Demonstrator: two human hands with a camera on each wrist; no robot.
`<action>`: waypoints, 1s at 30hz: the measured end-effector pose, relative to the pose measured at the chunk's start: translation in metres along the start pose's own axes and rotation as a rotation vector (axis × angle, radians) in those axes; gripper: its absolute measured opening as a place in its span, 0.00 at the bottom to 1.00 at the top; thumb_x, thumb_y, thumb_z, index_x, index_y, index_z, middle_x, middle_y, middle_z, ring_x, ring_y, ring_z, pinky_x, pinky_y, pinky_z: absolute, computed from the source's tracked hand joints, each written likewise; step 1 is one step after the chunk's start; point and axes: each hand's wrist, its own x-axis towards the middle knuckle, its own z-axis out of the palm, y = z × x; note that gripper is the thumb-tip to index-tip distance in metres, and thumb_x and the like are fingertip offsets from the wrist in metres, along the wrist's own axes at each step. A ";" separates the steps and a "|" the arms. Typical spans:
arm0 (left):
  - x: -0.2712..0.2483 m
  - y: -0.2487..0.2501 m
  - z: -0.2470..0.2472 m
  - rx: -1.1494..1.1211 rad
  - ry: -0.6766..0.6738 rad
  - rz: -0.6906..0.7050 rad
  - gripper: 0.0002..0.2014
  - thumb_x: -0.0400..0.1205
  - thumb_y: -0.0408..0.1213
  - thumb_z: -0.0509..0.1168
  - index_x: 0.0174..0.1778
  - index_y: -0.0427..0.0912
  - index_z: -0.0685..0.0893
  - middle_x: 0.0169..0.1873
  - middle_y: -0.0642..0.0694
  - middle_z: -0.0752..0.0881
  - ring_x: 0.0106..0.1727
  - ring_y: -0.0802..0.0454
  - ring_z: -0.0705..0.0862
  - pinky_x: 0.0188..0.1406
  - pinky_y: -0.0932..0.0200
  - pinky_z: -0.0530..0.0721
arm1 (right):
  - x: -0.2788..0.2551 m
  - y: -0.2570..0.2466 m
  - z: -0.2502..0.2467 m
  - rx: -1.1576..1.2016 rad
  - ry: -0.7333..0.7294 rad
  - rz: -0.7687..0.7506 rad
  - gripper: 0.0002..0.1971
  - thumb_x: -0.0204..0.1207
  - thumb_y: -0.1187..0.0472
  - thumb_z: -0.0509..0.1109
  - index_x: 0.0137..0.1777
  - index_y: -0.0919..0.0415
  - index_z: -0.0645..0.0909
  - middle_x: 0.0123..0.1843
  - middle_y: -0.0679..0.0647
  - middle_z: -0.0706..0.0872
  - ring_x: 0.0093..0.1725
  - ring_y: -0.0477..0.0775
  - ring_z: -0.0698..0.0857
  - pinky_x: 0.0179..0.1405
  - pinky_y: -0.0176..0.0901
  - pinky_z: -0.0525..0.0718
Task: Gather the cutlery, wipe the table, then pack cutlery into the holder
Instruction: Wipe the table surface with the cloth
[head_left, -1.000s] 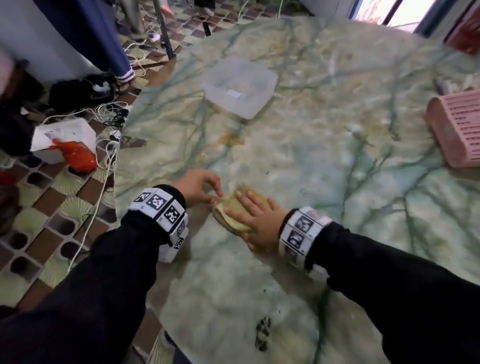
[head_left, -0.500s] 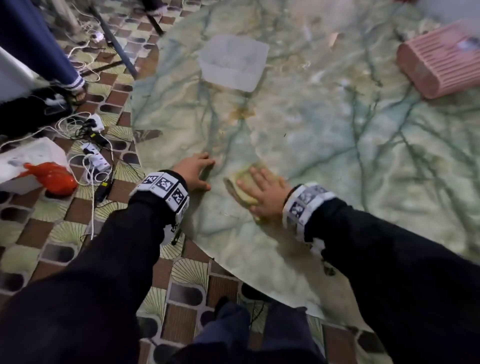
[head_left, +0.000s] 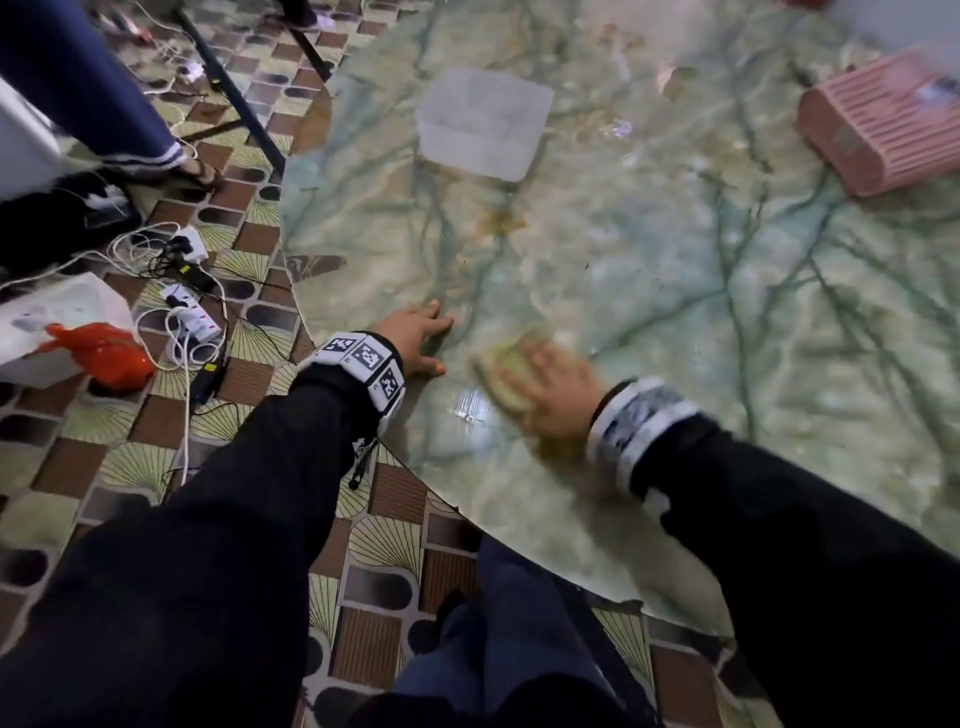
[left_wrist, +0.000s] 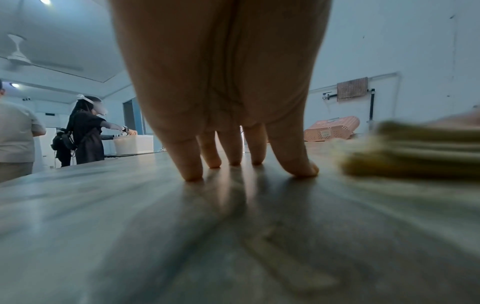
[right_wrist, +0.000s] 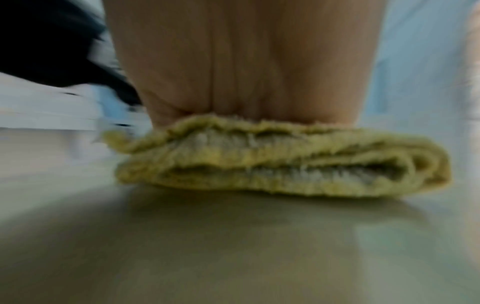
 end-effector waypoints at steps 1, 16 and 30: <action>0.000 0.000 0.000 0.001 -0.001 0.002 0.39 0.77 0.41 0.70 0.81 0.42 0.56 0.82 0.40 0.51 0.82 0.45 0.54 0.78 0.61 0.54 | -0.012 -0.027 0.002 -0.058 -0.081 -0.120 0.37 0.71 0.41 0.40 0.82 0.47 0.46 0.84 0.59 0.47 0.83 0.64 0.52 0.77 0.60 0.55; 0.002 -0.005 -0.011 -0.033 -0.058 -0.006 0.37 0.76 0.40 0.71 0.80 0.47 0.62 0.82 0.45 0.55 0.81 0.47 0.58 0.77 0.61 0.56 | 0.020 -0.005 -0.025 -0.043 0.068 0.114 0.35 0.75 0.45 0.44 0.83 0.55 0.48 0.82 0.67 0.46 0.83 0.58 0.56 0.76 0.47 0.63; 0.097 -0.055 -0.086 -0.123 0.149 -0.109 0.29 0.78 0.29 0.68 0.76 0.41 0.69 0.77 0.42 0.68 0.77 0.46 0.67 0.73 0.61 0.61 | 0.112 0.213 -0.067 0.220 -0.031 0.694 0.31 0.85 0.52 0.53 0.83 0.54 0.42 0.84 0.65 0.41 0.83 0.65 0.41 0.82 0.50 0.43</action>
